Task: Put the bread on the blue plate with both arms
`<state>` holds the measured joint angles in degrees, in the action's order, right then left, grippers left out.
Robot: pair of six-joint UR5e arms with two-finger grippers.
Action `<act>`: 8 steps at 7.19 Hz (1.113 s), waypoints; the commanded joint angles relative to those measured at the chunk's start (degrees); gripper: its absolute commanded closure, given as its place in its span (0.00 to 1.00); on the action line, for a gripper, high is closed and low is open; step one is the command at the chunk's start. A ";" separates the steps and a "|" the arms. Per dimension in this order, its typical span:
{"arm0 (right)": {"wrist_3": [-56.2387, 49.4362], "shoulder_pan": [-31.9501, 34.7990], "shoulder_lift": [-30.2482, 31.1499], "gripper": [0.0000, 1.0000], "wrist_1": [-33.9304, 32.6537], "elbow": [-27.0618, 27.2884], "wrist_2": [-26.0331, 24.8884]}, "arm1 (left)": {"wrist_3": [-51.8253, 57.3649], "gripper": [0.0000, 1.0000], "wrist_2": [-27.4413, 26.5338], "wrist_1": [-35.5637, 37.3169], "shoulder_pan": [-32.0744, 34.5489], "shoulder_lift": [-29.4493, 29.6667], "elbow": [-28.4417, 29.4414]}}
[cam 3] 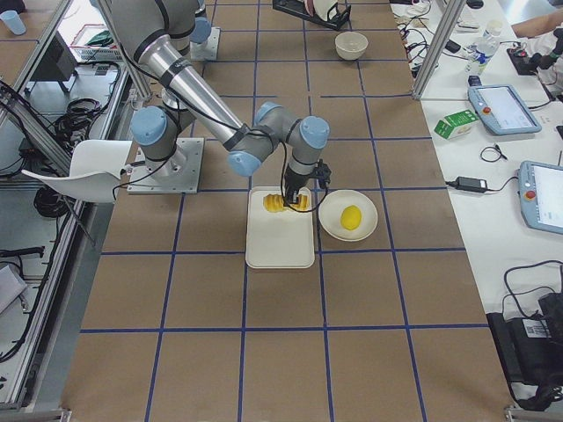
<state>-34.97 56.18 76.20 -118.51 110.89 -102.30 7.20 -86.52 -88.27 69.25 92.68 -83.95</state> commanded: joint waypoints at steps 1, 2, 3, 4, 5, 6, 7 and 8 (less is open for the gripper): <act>0.60 0.24 0.18 1.00 2.14 -1.47 0.00 | -2.35 1.00 5.22 3.01 10.35 2.67 -1.65; 0.60 0.24 0.27 1.00 2.06 -1.73 0.00 | -2.28 1.00 12.62 7.37 13.08 5.90 -5.22; 0.51 0.76 0.27 1.00 4.06 -3.56 0.08 | -2.10 1.00 13.57 12.72 16.85 8.02 -8.91; 1.30 2.34 0.79 1.00 10.26 -6.71 0.52 | -2.89 1.00 12.53 17.30 22.54 9.96 -11.56; 2.52 5.40 1.66 1.00 13.71 -9.70 0.78 | -3.50 1.00 12.09 22.65 24.77 12.94 -13.42; 2.71 7.60 3.24 1.00 19.31 -12.69 0.87 | -6.12 1.00 12.34 28.01 27.06 15.66 -15.78; 3.23 8.49 5.17 1.00 23.37 -14.63 2.35 | -8.76 1.00 11.91 32.42 30.04 17.95 -17.02; 2.80 8.85 7.54 1.00 24.98 -16.05 0.63 | -8.96 1.00 11.91 33.16 30.77 20.50 -17.47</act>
<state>-32.08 64.12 81.10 -96.83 97.01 -100.86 -0.46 -74.49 -57.89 98.12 110.08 -100.32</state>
